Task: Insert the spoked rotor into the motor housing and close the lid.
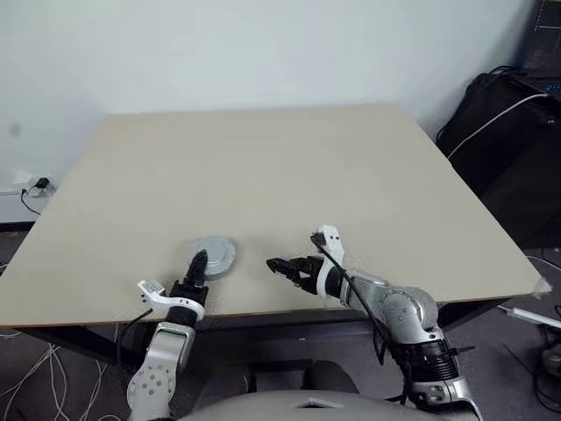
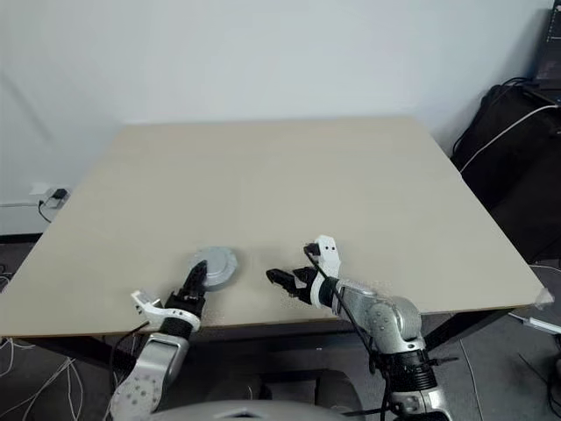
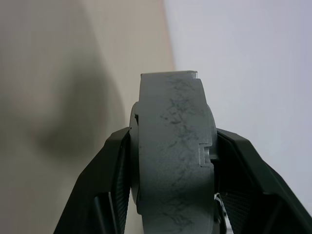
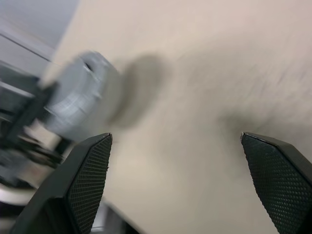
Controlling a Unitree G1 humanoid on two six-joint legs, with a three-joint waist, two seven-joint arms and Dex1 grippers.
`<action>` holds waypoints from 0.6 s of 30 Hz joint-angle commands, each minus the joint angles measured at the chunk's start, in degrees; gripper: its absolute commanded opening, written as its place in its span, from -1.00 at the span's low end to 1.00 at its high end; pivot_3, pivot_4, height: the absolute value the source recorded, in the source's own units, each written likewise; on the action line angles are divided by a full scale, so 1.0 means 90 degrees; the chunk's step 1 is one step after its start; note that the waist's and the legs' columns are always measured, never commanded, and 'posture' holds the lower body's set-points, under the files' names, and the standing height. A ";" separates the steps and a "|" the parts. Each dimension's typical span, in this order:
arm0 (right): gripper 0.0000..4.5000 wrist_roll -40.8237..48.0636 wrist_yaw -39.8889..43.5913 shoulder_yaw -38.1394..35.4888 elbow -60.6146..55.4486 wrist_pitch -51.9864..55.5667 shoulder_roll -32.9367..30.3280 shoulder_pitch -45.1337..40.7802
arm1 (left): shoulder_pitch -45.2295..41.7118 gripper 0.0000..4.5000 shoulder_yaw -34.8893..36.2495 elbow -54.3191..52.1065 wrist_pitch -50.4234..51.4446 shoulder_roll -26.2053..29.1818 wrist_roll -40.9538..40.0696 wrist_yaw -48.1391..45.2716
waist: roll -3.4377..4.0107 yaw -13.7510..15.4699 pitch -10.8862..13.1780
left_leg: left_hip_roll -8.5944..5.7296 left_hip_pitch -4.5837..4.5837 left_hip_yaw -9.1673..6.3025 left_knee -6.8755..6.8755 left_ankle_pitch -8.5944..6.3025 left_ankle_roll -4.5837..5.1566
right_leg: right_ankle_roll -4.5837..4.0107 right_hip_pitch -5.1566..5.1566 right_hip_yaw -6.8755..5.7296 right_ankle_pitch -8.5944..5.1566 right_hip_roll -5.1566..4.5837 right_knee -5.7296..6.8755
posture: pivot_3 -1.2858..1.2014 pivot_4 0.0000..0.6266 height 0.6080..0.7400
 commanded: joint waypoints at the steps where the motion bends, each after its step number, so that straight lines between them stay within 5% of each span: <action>1: 1.00 -0.1282 0.0355 0.0686 -0.0240 -0.1469 -0.0246 0.0063 | -0.0882 -0.06 0.0514 0.0218 -0.0361 -0.0297 0.0001 0.0228 | -0.0004 0.0046 0.0002 | -0.0002 -0.0001 -0.0001 0.0004 0.0001 -0.0002 | 0.0003 0.0001 -0.0003 0.0002 0.0003 0.0001 | 0.03 -1.00 1.00; 7: 1.00 -0.2498 0.0454 0.1045 0.0114 -0.2907 -0.0241 0.0202 | -0.2103 -0.06 0.1139 0.1422 -0.0471 -0.0032 0.0389 0.0627 | -0.0049 0.0123 -0.0017 | -0.0007 0.0006 0.0014 0.0012 0.0017 -0.0028 | -0.0012 0.0007 0.0006 0.0025 0.0003 -0.0001 | 0.03 -1.00 1.00; 18: 1.00 -0.3072 0.0428 0.0920 0.0261 -0.3168 0.0046 0.0403 | -0.3969 -0.06 0.1794 0.3568 -0.0569 0.0437 0.1411 0.0447 | -0.0099 0.0158 -0.0012 | -0.0007 0.0006 0.0008 0.0015 0.0020 -0.0034 | -0.0021 0.0007 0.0006 0.0032 0.0010 0.0003 | 0.03 -1.00 1.00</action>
